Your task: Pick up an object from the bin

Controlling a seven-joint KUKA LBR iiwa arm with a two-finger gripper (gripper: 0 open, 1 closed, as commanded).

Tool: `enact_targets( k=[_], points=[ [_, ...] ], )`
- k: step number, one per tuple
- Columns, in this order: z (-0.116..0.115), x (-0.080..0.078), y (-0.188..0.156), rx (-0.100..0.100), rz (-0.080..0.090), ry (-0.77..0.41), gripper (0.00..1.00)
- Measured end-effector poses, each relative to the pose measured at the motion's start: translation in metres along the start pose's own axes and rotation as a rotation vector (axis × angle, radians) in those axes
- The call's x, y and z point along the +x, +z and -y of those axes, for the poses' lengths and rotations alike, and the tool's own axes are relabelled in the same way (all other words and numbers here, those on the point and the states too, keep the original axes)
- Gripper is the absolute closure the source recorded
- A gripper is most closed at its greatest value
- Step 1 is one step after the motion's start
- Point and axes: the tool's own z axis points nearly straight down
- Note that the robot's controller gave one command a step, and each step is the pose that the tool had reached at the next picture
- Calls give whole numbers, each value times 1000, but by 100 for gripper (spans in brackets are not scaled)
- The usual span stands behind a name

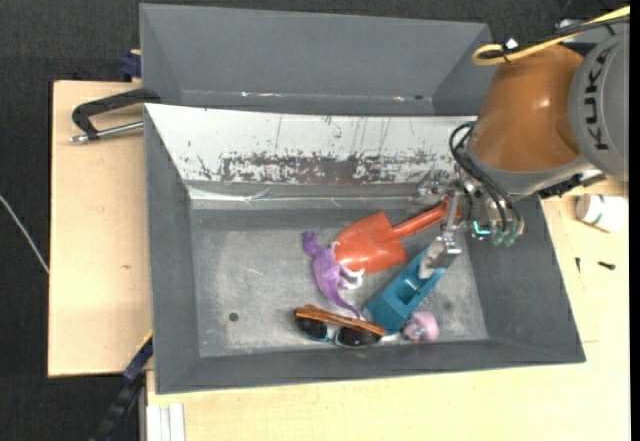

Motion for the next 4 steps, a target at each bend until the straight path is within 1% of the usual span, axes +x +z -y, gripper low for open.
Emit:
enact_targets(
  k=[1, 2, 3, 4],
  points=[
    [0, -2, -4, 1, 8, -1, 0],
    [4, 12, 64, 0, -9, 104, 100],
    [4, 12, 64, 0, -9, 104, 100],
    [27, 9, -56, 1, 11, 111, 100]
  ],
)
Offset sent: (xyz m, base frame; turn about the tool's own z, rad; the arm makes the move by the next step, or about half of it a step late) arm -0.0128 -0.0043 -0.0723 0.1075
